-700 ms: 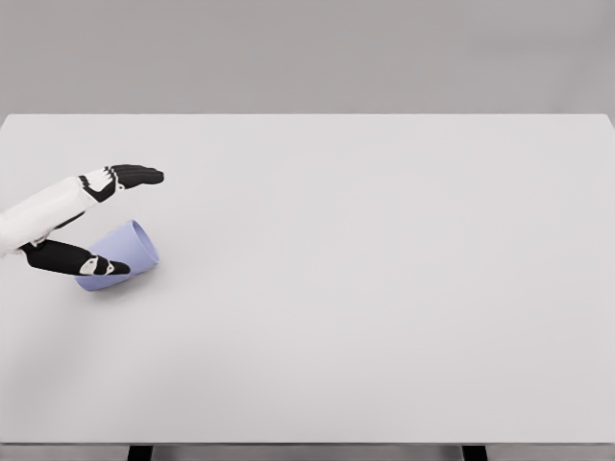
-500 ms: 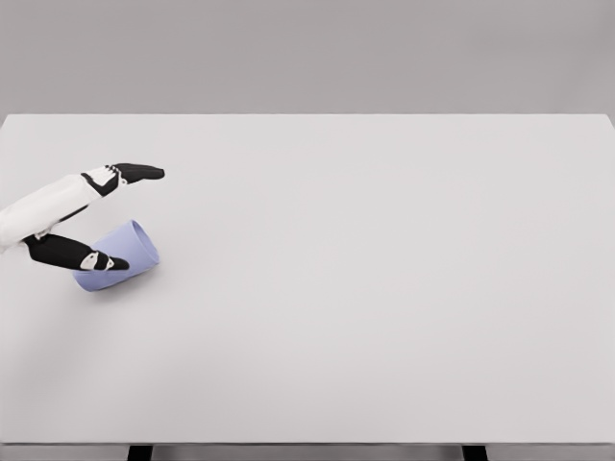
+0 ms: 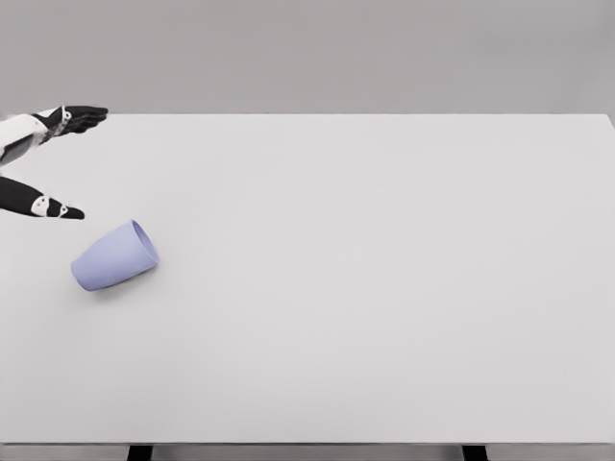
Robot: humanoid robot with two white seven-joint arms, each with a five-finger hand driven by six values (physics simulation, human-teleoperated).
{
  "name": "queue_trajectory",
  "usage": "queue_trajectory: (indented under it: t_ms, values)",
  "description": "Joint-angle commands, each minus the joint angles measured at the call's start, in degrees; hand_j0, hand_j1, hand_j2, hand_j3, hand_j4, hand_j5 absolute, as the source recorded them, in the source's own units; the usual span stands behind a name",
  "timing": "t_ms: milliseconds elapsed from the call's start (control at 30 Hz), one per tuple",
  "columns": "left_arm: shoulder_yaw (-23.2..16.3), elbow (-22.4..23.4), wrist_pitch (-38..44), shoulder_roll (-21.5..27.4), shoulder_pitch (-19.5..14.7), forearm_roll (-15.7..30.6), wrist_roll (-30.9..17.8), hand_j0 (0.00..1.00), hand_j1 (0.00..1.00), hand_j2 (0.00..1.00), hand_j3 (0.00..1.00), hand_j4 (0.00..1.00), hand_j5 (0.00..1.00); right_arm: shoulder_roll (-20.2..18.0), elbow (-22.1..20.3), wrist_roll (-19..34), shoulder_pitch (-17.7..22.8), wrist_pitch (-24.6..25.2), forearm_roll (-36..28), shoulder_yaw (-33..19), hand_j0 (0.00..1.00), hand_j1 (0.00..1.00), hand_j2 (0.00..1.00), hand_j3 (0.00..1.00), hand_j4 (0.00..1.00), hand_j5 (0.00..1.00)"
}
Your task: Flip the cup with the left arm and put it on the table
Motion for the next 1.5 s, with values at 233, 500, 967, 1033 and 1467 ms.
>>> queue_trajectory:
  t_ms: [233,500,967,1033,1467]
  values:
    - [-3.71,-0.06,7.28,-6.26,3.69,5.63,2.67,1.0,1.0,1.0,1.0,1.0,1.0,0.0,0.0,0.01,0.0,0.0,0.0,0.0,1.0,1.0,1.0,1.0,1.0,1.0]
    - [-3.89,0.03,6.93,-8.02,7.29,-5.35,8.91,1.0,1.0,1.0,1.0,1.0,1.0,0.0,0.0,0.01,0.0,0.0,0.0,0.0,1.0,1.0,1.0,1.0,1.0,1.0]
    - [-5.91,0.12,12.55,-13.65,7.82,-13.43,9.18,1.0,1.0,1.0,1.0,1.0,1.0,0.0,0.0,0.01,0.0,0.0,0.0,0.0,1.0,1.0,1.0,1.0,1.0,1.0]
    - [-5.91,0.55,12.55,-13.65,7.82,-13.7,9.53,1.0,1.0,1.0,1.0,1.0,1.0,0.0,0.0,0.01,0.0,0.0,0.0,0.0,1.0,1.0,1.0,1.0,1.0,1.0]
    - [-6.08,3.37,12.64,-14.26,7.73,-17.48,11.2,1.0,1.0,1.0,1.0,1.0,1.0,0.0,0.0,0.01,0.0,0.0,0.0,0.0,1.0,1.0,1.0,1.0,1.0,1.0]
